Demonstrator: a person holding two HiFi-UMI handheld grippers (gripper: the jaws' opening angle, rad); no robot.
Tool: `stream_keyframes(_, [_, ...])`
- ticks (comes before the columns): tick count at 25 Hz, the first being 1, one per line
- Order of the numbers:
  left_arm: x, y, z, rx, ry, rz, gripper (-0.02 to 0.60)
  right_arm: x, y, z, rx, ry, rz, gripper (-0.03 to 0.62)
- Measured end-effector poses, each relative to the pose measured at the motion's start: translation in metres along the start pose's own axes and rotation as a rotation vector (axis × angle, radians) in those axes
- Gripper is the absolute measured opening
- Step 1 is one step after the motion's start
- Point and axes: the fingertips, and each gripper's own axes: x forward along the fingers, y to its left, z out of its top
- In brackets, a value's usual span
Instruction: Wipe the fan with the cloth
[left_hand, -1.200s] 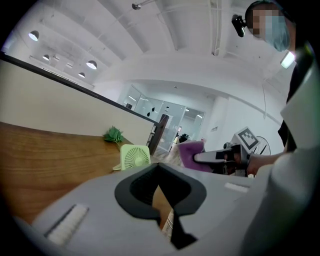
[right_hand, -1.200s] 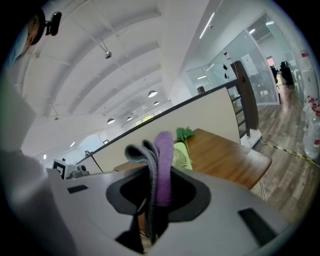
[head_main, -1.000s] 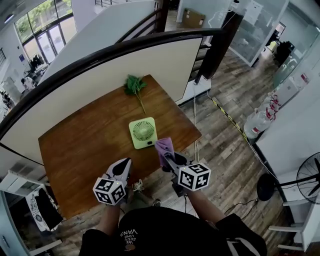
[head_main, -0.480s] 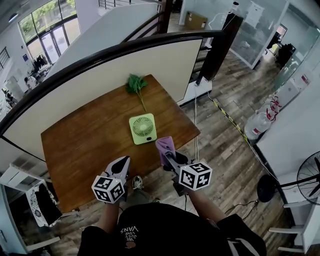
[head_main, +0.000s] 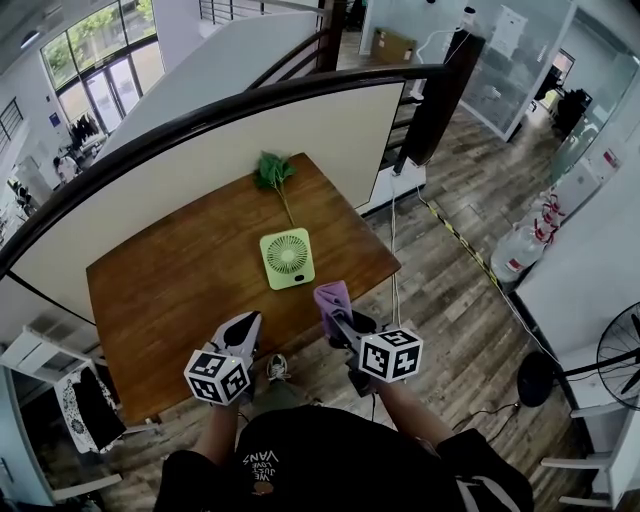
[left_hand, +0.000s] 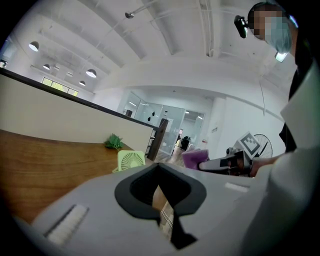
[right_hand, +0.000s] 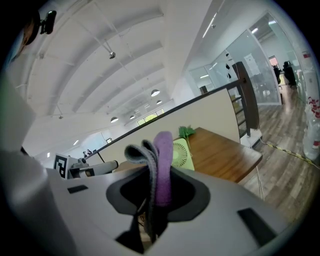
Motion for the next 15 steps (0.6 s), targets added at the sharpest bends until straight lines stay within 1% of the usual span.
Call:
stream_keyframes(8, [0.0038, -0.0037, 0.0005, 0.014, 0.005, -0.005, 0.012, 0.0028, -0.0014, -0.0048, 0.006, 0.005, -0.010, 0.100])
stream_keyframes(15, [0.0060, -0.0069, -0.0024, 0.011, 0.013, -0.013, 0.012, 0.0039, -0.0005, -0.0048, 0.005, 0.008, -0.007, 0.100])
